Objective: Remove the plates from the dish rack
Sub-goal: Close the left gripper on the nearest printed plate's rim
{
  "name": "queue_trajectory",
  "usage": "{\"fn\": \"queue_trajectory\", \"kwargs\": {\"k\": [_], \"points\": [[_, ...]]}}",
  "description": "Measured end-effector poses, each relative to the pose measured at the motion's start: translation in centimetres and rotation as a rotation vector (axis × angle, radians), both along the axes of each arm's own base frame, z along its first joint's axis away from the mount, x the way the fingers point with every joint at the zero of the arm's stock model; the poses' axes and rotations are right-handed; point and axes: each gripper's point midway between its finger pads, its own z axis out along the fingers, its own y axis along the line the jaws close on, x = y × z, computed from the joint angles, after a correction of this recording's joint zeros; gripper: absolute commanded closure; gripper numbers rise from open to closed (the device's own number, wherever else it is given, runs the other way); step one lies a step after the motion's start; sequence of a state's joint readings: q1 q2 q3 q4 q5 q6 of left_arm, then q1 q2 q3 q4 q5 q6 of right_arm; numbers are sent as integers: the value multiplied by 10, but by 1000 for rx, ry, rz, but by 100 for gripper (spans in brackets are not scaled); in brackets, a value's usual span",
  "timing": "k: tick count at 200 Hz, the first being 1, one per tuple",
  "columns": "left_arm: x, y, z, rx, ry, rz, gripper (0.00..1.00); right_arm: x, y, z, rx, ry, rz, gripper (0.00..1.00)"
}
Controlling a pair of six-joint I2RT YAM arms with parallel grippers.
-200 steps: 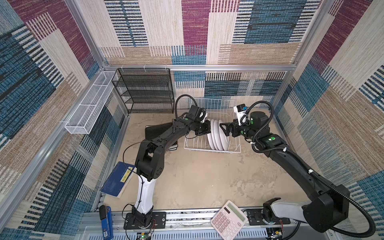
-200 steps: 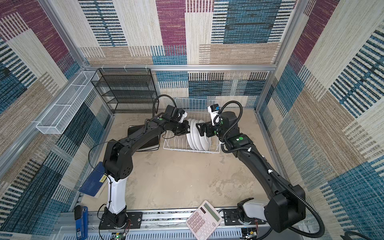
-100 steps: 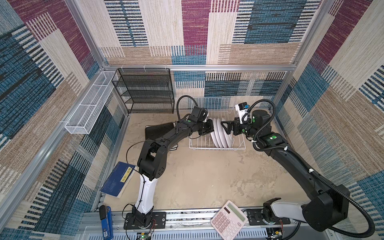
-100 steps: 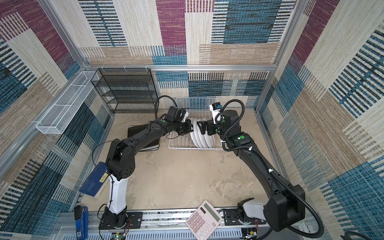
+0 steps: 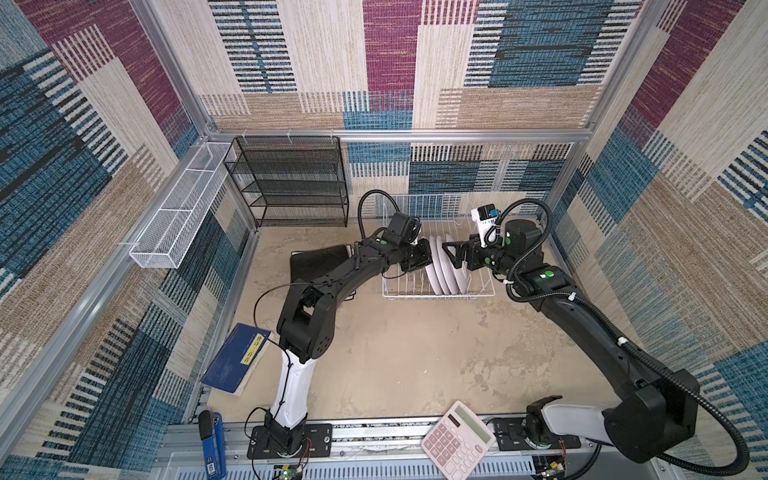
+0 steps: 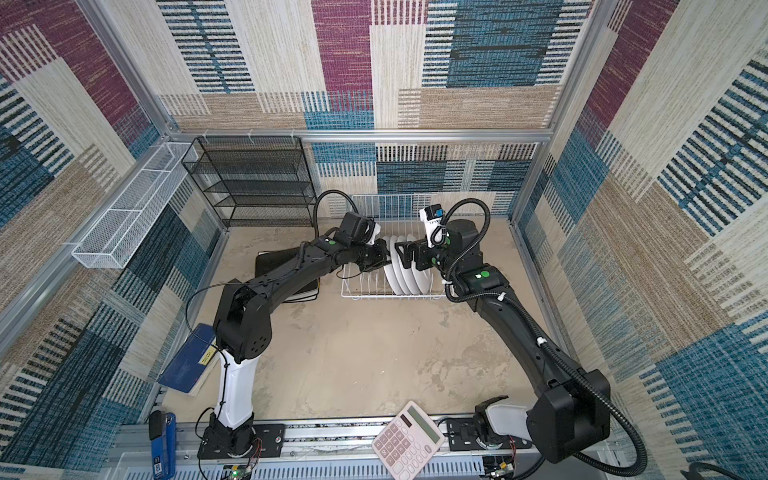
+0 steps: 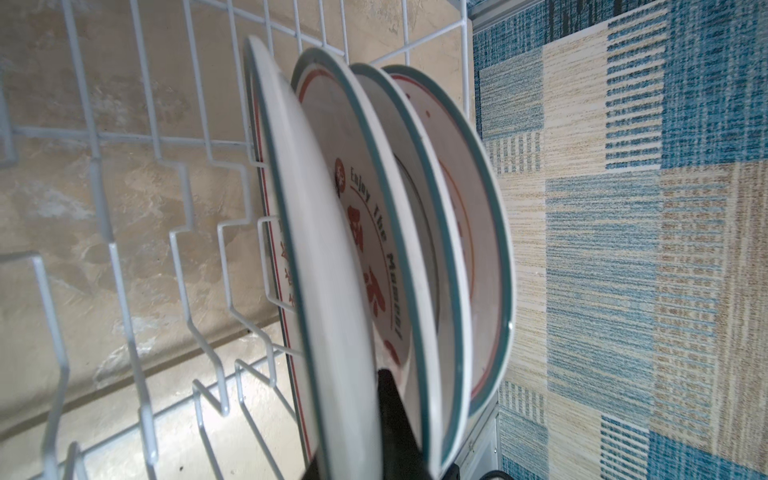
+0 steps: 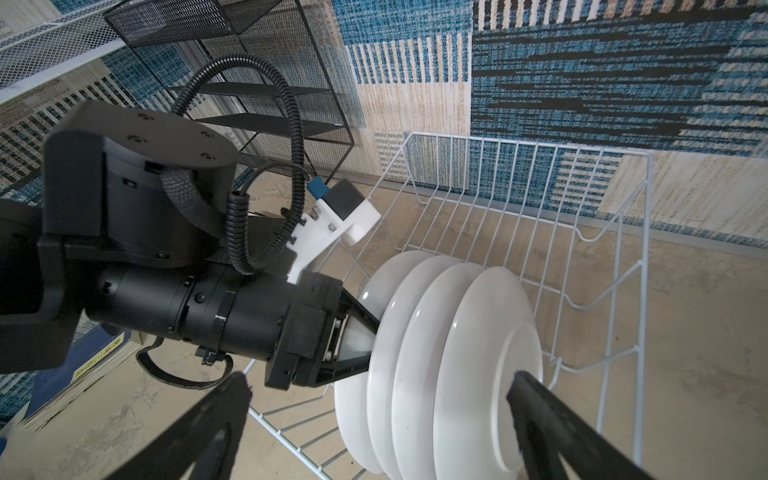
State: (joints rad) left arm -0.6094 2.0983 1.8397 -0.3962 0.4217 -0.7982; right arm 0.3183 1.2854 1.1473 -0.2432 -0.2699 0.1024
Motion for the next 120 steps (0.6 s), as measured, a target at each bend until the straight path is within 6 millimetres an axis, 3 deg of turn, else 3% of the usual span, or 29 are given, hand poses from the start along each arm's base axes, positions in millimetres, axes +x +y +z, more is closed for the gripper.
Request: {"fn": "queue_trajectory", "kwargs": {"k": [120], "points": [[-9,15,53,-12,-97,-14,100,-2,-1,12,22,-18,-6,1]]}}
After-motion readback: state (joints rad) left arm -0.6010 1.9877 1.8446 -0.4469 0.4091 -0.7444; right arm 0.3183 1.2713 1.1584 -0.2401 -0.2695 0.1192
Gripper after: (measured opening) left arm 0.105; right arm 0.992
